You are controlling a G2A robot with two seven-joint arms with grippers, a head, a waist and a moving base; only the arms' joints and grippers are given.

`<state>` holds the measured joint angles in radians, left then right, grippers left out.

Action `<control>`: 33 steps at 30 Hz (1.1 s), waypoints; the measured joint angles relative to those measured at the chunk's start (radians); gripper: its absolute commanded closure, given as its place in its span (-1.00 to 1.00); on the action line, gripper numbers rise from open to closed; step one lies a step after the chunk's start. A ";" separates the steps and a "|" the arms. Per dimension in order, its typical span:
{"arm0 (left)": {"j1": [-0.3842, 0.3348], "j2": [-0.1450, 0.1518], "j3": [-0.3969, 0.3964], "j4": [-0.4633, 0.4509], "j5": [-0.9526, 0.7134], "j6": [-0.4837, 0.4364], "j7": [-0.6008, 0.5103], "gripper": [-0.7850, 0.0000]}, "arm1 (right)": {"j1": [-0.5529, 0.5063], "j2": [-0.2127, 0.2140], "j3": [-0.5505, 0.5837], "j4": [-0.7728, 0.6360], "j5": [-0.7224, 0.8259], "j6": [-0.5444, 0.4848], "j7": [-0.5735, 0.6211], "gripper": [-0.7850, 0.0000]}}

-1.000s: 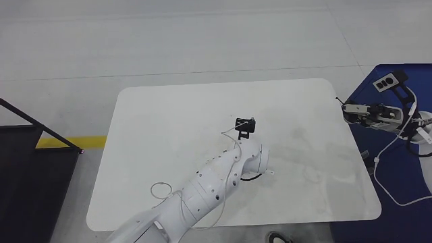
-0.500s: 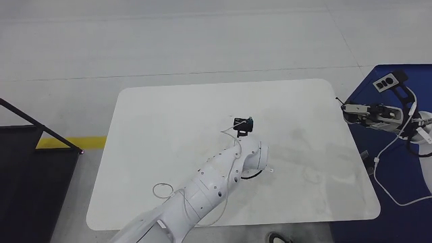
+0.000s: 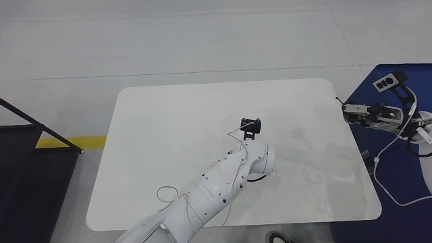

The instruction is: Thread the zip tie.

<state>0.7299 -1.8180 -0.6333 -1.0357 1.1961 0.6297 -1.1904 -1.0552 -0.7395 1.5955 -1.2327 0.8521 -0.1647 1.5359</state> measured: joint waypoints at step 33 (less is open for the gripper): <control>0.231 0.061 -0.256 -0.649 -0.271 -0.291 -0.294 1.00 | -0.001 0.046 0.024 -0.025 -0.158 0.118 0.000 1.00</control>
<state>0.9610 -1.7566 -0.8888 -1.6847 0.9250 0.3390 -1.4847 -1.0563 -0.6935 1.6192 -1.2574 0.6944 -0.0470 1.5361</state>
